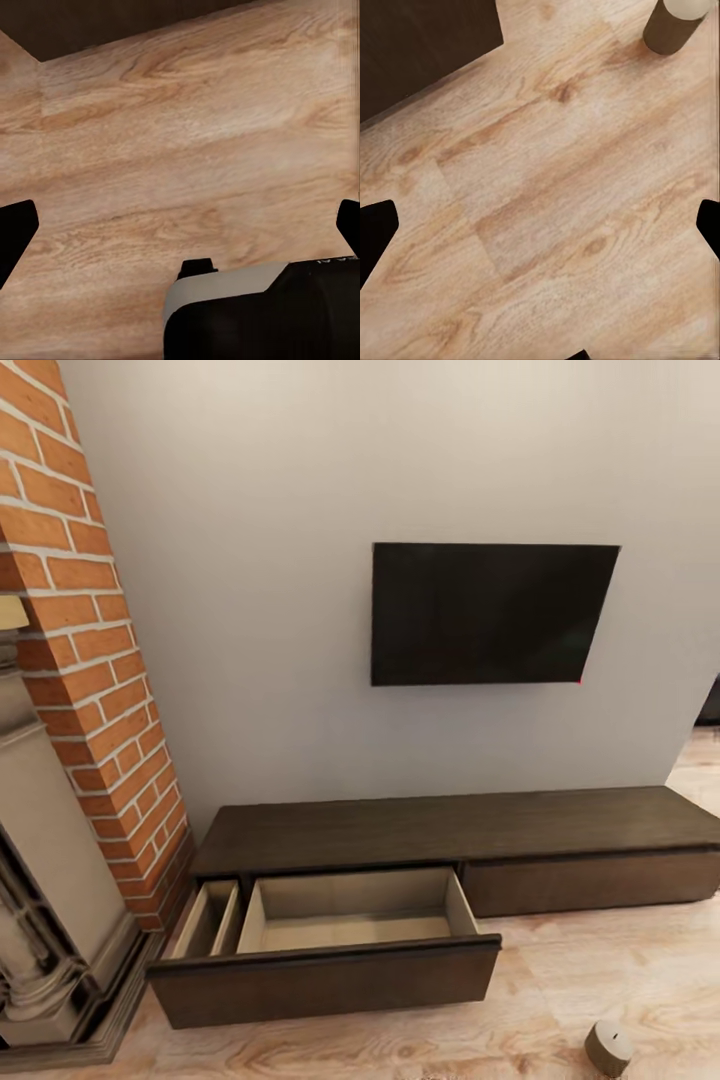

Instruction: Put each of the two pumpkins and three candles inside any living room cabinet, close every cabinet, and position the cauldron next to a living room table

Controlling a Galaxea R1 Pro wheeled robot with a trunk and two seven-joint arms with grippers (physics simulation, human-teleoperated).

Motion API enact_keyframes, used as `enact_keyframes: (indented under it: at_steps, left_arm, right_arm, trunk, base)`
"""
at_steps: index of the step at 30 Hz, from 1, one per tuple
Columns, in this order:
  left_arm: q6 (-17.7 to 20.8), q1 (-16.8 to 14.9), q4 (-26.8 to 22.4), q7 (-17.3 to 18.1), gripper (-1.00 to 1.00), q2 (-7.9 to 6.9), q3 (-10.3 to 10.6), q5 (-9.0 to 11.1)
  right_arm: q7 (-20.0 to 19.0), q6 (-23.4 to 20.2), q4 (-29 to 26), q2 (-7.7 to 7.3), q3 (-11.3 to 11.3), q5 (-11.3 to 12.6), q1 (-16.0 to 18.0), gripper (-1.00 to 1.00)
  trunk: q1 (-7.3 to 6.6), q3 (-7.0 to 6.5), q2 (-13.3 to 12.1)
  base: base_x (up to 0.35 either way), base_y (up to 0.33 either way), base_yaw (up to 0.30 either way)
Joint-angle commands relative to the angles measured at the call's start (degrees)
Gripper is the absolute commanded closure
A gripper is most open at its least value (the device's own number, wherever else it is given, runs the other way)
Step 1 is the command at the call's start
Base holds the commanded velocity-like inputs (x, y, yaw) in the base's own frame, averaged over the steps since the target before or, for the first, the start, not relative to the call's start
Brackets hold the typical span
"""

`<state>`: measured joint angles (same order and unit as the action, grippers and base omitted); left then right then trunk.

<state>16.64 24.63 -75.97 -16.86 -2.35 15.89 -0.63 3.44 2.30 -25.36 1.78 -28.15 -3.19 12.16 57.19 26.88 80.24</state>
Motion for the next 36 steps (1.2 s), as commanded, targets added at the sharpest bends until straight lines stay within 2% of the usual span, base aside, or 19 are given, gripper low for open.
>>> enact_keyframes:
  at_steps: [1,6,13,29,36]
  left_arm:
    - [0.32,-0.07,0.48,-0.38,-1.00,-0.02,0.20,-0.03]
    - [-0.69,-0.17,1.27,-0.44,-1.00,0.04,0.32,-0.06]
    - [-4.41,-0.20,1.52,-0.47,-1.00,0.06,0.36,-0.37]
    - [-4.99,-0.20,4.71,-0.38,-1.00,-0.02,0.25,-0.45]
    - [-5.16,-0.26,9.37,-0.30,-1.00,0.04,0.27,-0.21]
  right_arm:
    - [0.02,0.16,0.06,0.06,-0.23,-0.33,0.06,-1.00]
    - [-0.01,0.15,0.12,0.06,-0.01,-0.33,0.06,-1.00]
    - [-0.12,0.13,0.19,0.06,0.16,-0.33,0.06,-1.00]
    - [-0.45,0.24,0.91,0.08,-0.03,-0.33,0.06,-1.00]
    - [-0.45,0.25,1.59,0.07,-0.34,-0.29,0.06,-1.00]
  trunk:
    - [0.00,0.05,0.03]
    - [0.00,0.05,0.03]
    - [0.00,0.05,0.03]
    - [0.00,0.05,0.03]
    - [0.00,0.23,0.03]
  base:
    - [0.000,0.000,-0.292]
    - [0.000,0.000,-0.295]
    - [0.000,0.000,-0.297]
    - [0.000,0.000,-0.295]
    - [0.000,0.000,-0.278]
